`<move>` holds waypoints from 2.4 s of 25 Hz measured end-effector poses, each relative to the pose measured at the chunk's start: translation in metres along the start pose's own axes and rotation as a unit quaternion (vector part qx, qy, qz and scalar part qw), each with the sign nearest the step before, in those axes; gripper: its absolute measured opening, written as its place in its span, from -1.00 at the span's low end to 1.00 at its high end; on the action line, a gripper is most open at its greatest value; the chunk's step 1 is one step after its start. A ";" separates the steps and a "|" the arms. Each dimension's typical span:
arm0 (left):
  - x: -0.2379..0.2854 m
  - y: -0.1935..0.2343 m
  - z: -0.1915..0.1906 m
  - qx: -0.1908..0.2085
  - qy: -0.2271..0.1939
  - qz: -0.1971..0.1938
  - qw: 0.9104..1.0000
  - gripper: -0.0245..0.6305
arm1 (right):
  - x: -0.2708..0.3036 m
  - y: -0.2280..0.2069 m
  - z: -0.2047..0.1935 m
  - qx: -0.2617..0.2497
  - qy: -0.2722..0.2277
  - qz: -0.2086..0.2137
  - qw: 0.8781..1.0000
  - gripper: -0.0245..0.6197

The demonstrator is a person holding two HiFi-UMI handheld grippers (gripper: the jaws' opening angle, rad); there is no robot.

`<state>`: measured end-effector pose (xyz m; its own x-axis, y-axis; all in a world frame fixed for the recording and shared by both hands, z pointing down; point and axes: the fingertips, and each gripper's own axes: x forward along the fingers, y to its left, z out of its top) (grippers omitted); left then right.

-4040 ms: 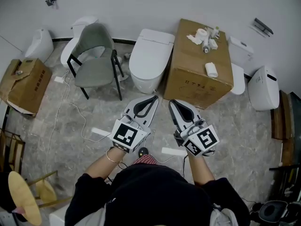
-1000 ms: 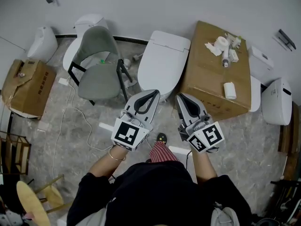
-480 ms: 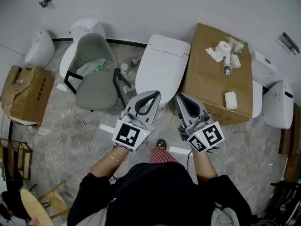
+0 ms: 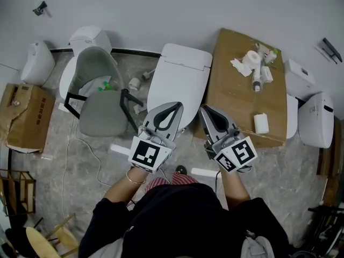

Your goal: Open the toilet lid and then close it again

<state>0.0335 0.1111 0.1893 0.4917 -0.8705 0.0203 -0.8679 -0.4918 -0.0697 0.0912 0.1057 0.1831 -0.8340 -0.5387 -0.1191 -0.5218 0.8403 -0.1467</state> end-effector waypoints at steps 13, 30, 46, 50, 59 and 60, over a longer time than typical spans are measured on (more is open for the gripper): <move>0.028 0.047 0.003 0.017 -0.024 -0.058 0.998 -0.92 | 0.057 -0.013 -0.001 -0.001 -0.017 -0.050 0.999 -0.86; 0.055 0.045 -0.047 0.023 -0.025 -0.142 0.989 -0.92 | 0.078 -0.032 -0.045 -0.009 0.005 -0.079 0.997 -0.86; 0.061 0.041 -0.108 0.006 -0.005 -0.157 0.987 -0.92 | 0.078 -0.046 -0.098 0.018 0.025 -0.096 0.995 -0.86; 0.059 0.041 -0.123 0.004 -0.006 -0.164 0.986 -0.92 | 0.079 -0.046 -0.114 0.020 0.032 -0.098 0.994 -0.86; 0.056 0.046 -0.158 0.004 0.006 -0.163 0.987 -0.92 | 0.078 -0.044 -0.150 0.024 0.049 -0.102 0.993 -0.86; 0.055 0.047 -0.162 0.004 0.009 -0.163 0.987 -0.92 | 0.078 -0.043 -0.154 0.026 0.051 -0.102 0.993 -0.86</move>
<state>0.0080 0.0376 0.3487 0.7428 -0.6668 0.0601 -0.6637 -0.7452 -0.0650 0.0215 0.0368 0.3317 -0.7266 -0.6869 0.0176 -0.6746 0.7083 -0.2080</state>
